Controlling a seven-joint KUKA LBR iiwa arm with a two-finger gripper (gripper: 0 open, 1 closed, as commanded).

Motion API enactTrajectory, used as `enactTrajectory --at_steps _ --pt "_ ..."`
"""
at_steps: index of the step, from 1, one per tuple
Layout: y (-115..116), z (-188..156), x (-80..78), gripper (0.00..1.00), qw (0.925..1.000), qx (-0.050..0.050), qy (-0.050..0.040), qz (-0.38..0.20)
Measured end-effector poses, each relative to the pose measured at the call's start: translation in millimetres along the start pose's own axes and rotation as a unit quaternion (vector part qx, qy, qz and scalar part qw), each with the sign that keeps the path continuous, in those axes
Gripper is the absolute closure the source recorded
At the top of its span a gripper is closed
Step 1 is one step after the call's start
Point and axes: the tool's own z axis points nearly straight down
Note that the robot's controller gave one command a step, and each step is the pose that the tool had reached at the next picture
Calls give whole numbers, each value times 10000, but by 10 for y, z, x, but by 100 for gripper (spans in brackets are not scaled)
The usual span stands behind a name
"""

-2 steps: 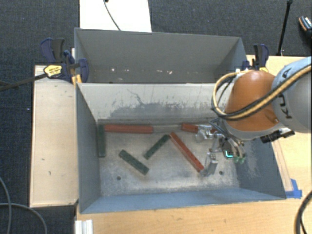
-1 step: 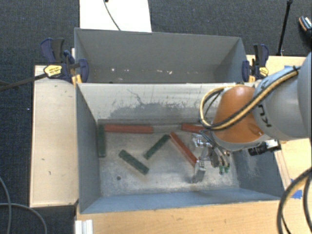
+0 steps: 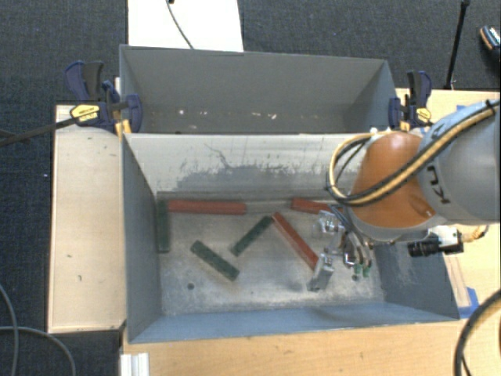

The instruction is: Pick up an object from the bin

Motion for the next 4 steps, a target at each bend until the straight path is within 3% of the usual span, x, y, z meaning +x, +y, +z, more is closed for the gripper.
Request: enactTrajectory --at_steps 1,2,3,4 --pt "-57 7 -15 0 9904 5 -6 1379" --pt "174 315 98 0 9788 10 38 2050" --pt "172 314 99 0 9791 16 36 2031" --pt "174 310 97 100 9793 14 34 2023"
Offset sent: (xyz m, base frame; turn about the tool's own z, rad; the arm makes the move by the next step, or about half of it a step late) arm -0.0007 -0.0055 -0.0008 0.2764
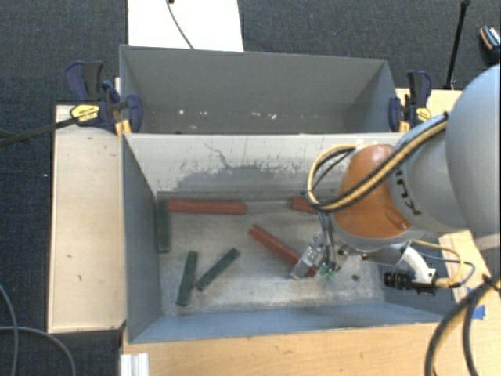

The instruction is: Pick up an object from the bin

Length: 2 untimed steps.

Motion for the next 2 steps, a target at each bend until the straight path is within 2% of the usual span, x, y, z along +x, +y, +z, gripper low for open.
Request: enactTrajectory --at_steps 1,2 --pt "9 -853 -17 100 10000 -34 -48 -25" --pt "17 -1199 -26 100 10000 -24 -37 -65"
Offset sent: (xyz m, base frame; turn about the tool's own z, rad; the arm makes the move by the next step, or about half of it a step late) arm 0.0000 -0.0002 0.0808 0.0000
